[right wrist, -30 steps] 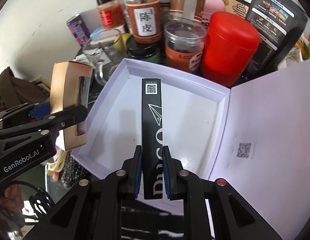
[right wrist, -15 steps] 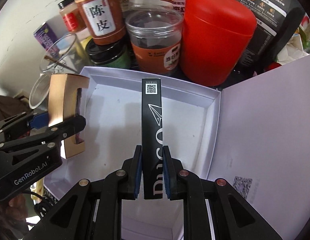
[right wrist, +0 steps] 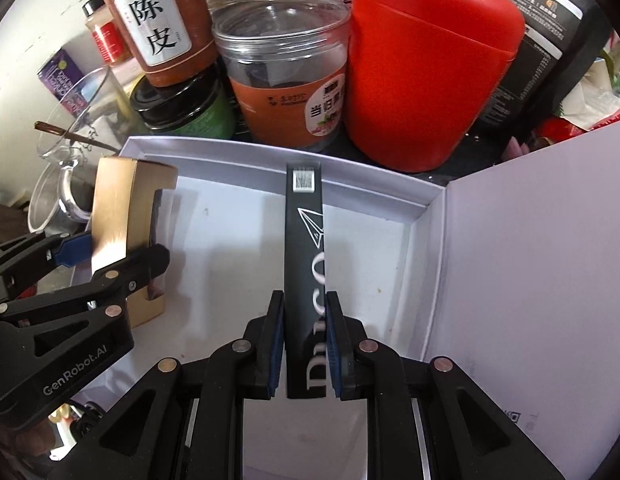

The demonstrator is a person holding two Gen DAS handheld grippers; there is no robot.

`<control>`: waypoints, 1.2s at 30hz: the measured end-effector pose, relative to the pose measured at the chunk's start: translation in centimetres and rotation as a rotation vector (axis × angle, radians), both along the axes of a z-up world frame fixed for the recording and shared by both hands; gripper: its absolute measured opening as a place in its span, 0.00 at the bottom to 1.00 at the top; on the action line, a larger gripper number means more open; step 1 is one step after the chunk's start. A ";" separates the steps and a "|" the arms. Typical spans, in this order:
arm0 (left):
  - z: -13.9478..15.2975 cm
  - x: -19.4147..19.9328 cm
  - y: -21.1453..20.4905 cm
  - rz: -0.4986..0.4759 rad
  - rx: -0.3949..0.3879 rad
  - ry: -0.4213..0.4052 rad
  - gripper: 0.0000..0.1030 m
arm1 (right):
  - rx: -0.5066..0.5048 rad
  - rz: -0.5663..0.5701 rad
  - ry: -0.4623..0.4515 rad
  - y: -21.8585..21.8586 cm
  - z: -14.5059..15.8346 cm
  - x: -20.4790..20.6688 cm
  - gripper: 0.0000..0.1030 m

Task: Organize rigid objects
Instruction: 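Carry both held items into the white box and open both tools, then withdraw both tools from the white box back over the table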

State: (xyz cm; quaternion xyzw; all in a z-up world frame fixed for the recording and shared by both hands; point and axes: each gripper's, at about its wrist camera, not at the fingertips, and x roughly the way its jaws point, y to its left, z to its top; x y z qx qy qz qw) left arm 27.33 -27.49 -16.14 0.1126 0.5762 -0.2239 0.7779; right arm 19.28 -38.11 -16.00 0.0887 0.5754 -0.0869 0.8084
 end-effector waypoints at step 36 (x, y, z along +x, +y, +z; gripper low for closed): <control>11.5 -3.9 4.5 0.072 -0.041 -0.108 0.45 | -0.034 0.001 -0.118 2.9 10.0 -4.7 0.35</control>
